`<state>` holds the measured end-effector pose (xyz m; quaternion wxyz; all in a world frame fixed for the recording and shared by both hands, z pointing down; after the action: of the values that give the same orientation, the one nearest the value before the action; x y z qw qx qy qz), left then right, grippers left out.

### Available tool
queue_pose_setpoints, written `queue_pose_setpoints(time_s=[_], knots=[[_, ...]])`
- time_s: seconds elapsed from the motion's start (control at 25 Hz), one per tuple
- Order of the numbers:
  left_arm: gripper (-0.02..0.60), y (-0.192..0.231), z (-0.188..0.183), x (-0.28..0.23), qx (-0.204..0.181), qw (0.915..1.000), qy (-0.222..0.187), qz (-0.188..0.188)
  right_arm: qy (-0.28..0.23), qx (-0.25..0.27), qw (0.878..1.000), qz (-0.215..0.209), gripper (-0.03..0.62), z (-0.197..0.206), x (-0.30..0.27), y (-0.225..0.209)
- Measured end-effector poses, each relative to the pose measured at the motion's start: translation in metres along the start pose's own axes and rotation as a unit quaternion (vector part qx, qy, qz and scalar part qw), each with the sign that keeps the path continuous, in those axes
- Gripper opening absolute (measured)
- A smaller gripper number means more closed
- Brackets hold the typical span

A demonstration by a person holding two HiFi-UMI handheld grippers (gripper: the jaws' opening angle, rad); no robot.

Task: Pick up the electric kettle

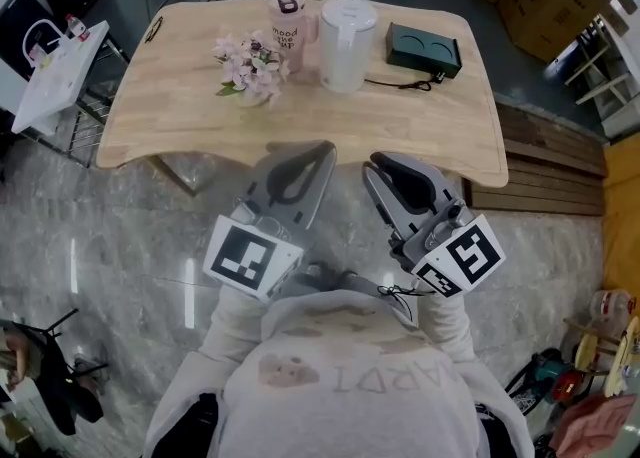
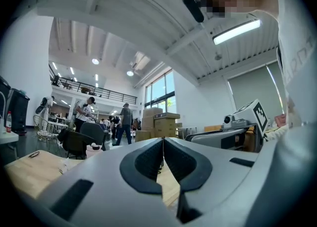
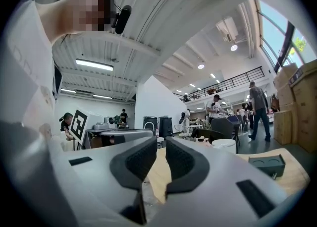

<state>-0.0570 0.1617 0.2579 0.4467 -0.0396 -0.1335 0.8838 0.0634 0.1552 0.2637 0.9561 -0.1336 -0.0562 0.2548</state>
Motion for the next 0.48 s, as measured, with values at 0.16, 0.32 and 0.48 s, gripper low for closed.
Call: queue_pose_setpoints(time_s=[0.16,0.32,0.48], knots=[[0.014,0.010,0.007,0.002,-0.005,0.9999,-0.009,0.009,-0.007,-0.003,1.000,0.022,0.046,0.003,-0.003,-0.003],[0.014,0.014,0.015,-0.002,0.003,0.9999,-0.008,0.014,-0.003,-0.010,0.999,0.034,0.048,0.008,-0.007,-0.014],[0.014,0.029,0.022,-0.010,0.005,0.9999,-0.005,0.009,0.006,-0.009,0.999,0.033,0.054,0.011,-0.024,-0.028]])
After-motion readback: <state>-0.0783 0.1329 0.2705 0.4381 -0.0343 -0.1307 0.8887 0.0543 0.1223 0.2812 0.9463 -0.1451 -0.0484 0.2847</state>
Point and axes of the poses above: the fingertips, and each gripper's own axes: x backward along the fingers, y to its left, z out of its underside, the point moved 5 cm from there along x, backward along the fingers, and after that the axes turned 14 degrees about -x, right-handed, at the moved point
